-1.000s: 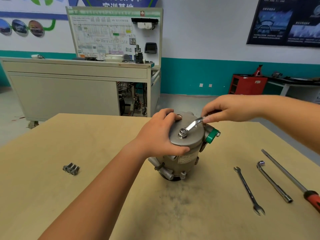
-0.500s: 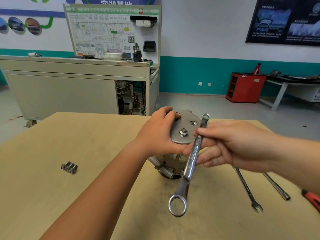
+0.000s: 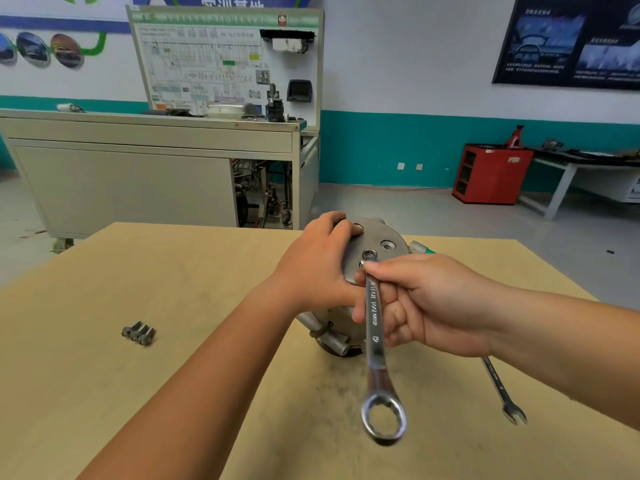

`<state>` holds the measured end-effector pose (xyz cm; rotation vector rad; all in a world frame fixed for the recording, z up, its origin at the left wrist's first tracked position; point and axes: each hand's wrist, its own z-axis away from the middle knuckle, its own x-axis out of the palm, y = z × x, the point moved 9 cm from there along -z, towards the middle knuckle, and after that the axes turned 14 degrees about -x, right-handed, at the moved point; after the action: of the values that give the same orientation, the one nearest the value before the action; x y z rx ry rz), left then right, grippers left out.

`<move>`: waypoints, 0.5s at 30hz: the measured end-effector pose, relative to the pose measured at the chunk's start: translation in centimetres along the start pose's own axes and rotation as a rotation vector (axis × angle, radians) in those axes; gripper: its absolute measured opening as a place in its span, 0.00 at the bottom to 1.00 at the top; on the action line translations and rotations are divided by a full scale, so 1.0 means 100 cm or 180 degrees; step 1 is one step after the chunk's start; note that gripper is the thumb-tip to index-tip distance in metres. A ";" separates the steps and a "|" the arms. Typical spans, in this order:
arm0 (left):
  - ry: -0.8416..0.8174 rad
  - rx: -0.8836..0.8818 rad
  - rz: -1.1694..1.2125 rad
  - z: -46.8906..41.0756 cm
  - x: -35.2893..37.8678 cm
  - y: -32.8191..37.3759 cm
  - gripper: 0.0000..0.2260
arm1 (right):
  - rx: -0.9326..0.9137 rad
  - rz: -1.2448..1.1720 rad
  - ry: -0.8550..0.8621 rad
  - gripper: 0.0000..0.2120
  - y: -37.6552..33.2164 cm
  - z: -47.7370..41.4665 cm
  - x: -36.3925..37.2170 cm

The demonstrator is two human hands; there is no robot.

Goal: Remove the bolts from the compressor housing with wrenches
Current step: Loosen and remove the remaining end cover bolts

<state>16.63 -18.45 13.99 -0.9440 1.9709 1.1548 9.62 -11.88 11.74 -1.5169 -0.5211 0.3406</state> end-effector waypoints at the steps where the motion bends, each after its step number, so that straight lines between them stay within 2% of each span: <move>1: -0.0004 0.0010 0.0009 0.000 0.000 0.000 0.45 | 0.0043 0.0134 -0.0075 0.12 0.001 0.000 -0.001; 4: -0.0005 0.0047 0.0002 0.002 -0.001 0.001 0.47 | 0.0332 0.0767 -0.0391 0.13 0.005 0.001 -0.010; 10: -0.0011 0.0031 -0.0094 -0.001 0.003 -0.003 0.39 | 0.0980 0.3032 -0.1143 0.17 -0.030 -0.005 -0.058; 12: -0.0017 0.0051 -0.0108 -0.002 0.004 -0.002 0.38 | 0.0722 0.3966 -0.0979 0.18 -0.054 -0.020 -0.076; 15: -0.0080 0.0053 -0.0136 -0.003 0.005 0.000 0.38 | 0.0016 0.4663 -0.0777 0.08 -0.080 -0.040 -0.082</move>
<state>16.31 -18.86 13.66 -0.9539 1.9283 1.1195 3.93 -19.88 18.89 -1.6230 0.5229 1.6433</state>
